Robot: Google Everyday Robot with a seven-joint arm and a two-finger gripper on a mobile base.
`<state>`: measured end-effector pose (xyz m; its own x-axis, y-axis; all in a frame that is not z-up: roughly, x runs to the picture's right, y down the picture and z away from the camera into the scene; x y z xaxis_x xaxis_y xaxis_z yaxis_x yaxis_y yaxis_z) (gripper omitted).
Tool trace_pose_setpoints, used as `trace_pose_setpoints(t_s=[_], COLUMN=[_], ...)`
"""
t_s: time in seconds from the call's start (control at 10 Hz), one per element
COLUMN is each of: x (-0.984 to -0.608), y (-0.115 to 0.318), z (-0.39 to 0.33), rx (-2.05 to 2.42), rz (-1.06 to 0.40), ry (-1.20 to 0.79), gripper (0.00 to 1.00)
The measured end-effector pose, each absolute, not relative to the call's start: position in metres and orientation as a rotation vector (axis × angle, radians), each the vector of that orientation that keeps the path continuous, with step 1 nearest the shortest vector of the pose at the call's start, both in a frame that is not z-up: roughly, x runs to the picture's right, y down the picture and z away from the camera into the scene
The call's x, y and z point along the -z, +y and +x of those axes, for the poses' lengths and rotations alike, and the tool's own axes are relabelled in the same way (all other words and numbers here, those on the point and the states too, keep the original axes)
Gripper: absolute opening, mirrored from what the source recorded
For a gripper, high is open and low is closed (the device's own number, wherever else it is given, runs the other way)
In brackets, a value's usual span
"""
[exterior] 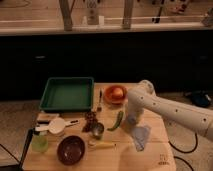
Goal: Wipe table surface with sponge
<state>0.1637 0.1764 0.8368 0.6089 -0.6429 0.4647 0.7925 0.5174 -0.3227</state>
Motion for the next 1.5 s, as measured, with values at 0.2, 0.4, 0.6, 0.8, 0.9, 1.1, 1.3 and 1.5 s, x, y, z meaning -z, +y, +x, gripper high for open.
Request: trace_pose_setpoints(t_s=[0.2, 0.4, 0.6, 0.8, 0.9, 1.1, 1.3, 1.5], x=[-0.831, -0.835, -0.854, -0.866, -0.873, -0.877, -0.868, -0.856], y=[0.188, 0.184, 0.163, 0.149, 0.140, 0.131, 0.137, 0.151], z=[0.185, 0.215, 0.230, 0.227, 0.221, 0.204, 0.171, 0.163], rx=[0.865, 0.818, 0.772, 0.761, 0.760, 0.786, 0.853, 0.903], rz=[-0.568, -0.578, -0.574, -0.566, -0.554, -0.535, -0.512, -0.516], ry=[-0.283, -0.226, -0.170, -0.154, -0.154, -0.179, -0.241, -0.276], gripper=[0.02, 0.02, 0.02, 0.02, 0.02, 0.02, 0.02, 0.02])
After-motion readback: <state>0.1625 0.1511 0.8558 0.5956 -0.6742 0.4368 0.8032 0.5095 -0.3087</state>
